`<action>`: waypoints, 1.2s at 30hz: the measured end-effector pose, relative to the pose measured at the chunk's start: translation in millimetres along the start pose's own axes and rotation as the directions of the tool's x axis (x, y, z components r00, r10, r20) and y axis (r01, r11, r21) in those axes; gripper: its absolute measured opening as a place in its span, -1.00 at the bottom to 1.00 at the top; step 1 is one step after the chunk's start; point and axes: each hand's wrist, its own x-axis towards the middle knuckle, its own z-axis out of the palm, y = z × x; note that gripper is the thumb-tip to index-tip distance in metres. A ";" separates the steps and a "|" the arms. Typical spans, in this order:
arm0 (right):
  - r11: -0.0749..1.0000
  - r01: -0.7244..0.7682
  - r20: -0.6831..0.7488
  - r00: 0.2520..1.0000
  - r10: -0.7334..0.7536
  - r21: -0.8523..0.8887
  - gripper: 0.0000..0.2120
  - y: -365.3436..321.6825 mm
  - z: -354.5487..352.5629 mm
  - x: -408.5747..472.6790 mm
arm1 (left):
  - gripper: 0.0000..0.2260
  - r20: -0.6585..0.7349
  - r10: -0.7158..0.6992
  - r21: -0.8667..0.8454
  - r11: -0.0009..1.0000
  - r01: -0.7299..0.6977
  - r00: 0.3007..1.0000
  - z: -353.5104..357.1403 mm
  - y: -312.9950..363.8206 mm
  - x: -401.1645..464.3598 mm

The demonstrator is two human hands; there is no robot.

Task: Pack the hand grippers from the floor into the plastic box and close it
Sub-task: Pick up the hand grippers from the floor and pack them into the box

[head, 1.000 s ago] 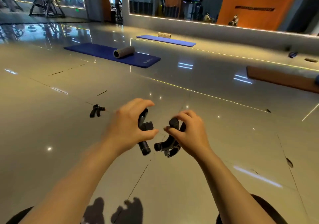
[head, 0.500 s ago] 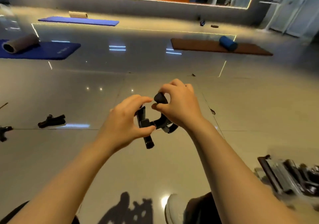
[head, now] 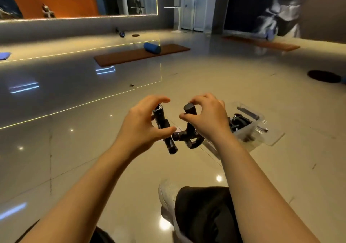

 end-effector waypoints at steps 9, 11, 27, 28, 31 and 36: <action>0.970 -0.191 -0.083 0.980 0.180 -0.148 -0.76 43.2 -66.4 -88.2 | -0.51 0.119 0.191 -0.047 0.981 -0.187 0.974 22.3 33.3 -14.2; 0.965 -0.245 -0.140 0.963 0.232 -0.091 -0.74 58.6 -75.8 -96.0 | -0.51 0.153 0.215 -0.056 0.976 -0.209 0.965 30.0 36.7 -9.3; 0.917 -0.380 -0.362 0.843 0.398 0.124 -0.80 166.5 -114.7 -112.0 | -0.57 0.423 0.287 -0.002 0.949 -0.316 0.859 158.9 41.1 56.8; 0.915 -0.380 -0.375 0.835 0.402 0.136 -0.80 169.8 -114.9 -107.8 | -0.58 0.431 0.272 -0.011 0.955 -0.296 0.861 164.0 38.1 61.1; 0.912 -0.375 -0.389 0.825 0.409 0.163 -0.80 180.7 -112.1 -93.8 | -0.57 0.444 0.224 0.007 0.967 -0.253 0.868 173.4 23.7 73.4; 0.910 -0.376 -0.310 0.856 0.414 0.176 -0.82 195.8 -92.7 -66.4 | -0.52 0.431 0.139 0.029 0.985 -0.168 0.892 174.4 3.0 99.1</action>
